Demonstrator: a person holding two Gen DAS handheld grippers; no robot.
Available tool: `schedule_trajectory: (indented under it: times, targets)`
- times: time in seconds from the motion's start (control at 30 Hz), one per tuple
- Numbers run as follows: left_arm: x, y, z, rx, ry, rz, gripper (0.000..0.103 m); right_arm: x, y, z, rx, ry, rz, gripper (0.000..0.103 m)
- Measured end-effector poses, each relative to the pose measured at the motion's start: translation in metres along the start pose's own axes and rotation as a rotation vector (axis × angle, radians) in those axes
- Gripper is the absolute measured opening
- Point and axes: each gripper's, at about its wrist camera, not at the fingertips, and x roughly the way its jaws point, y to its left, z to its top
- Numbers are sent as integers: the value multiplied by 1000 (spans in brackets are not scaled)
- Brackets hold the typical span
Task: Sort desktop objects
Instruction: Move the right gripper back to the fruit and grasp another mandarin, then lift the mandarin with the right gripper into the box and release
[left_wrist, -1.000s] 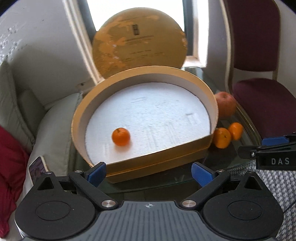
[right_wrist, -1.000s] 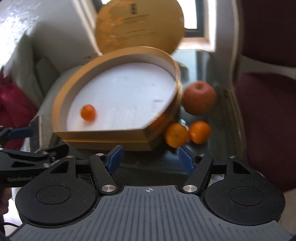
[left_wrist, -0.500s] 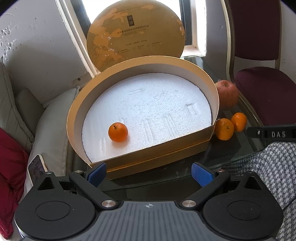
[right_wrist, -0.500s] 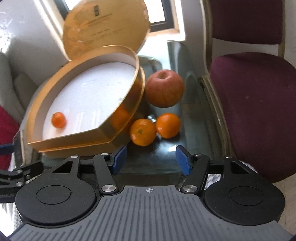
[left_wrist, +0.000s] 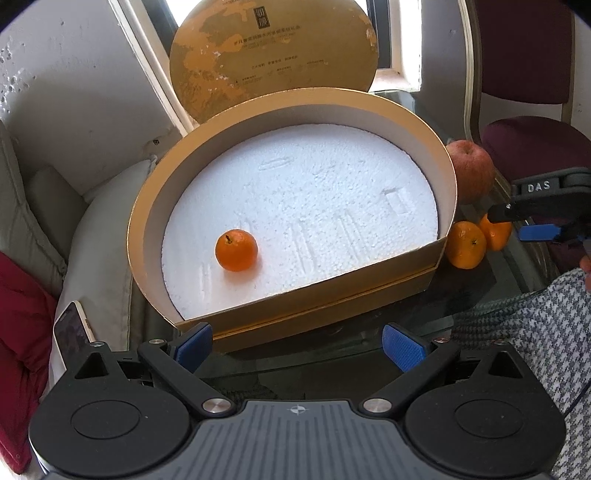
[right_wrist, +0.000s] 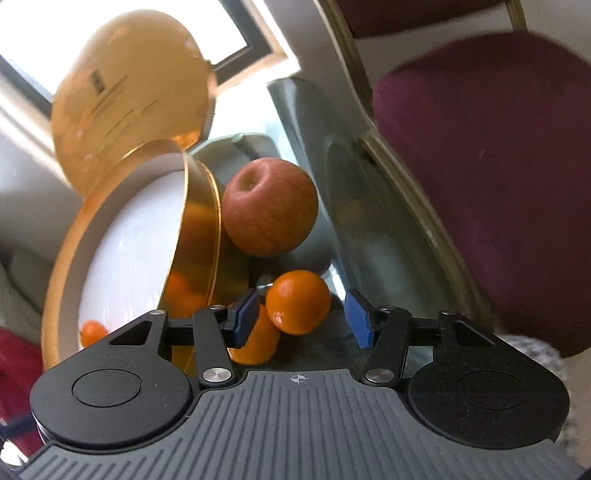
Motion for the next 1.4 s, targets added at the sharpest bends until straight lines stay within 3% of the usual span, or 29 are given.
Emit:
schedule_trajectory:
  times: [0.27, 0.33, 0.47, 0.93, 1.17, 1.4]
  targets:
    - [3, 3, -1, -4, 9, -2, 100, 29, -7, 1, 105, 64, 10, 58]
    - [3, 4, -2, -8, 8, -1, 100, 33, -8, 1, 124, 65, 18, 50]
    - [0, 7, -2, -13, 0, -4, 100, 33, -9, 1, 129, 57, 13, 46]
    - [-17, 28, -14, -81, -60, -38, 100, -8, 5, 1, 64, 9, -20, 46]
    - [-21, 54, -21, -146, -96, -30, 100, -46, 44, 0, -37, -43, -4, 46]
    - [-18, 86, -27, -232, -105, -17, 100, -57, 117, -3, -229, -69, 40, 46]
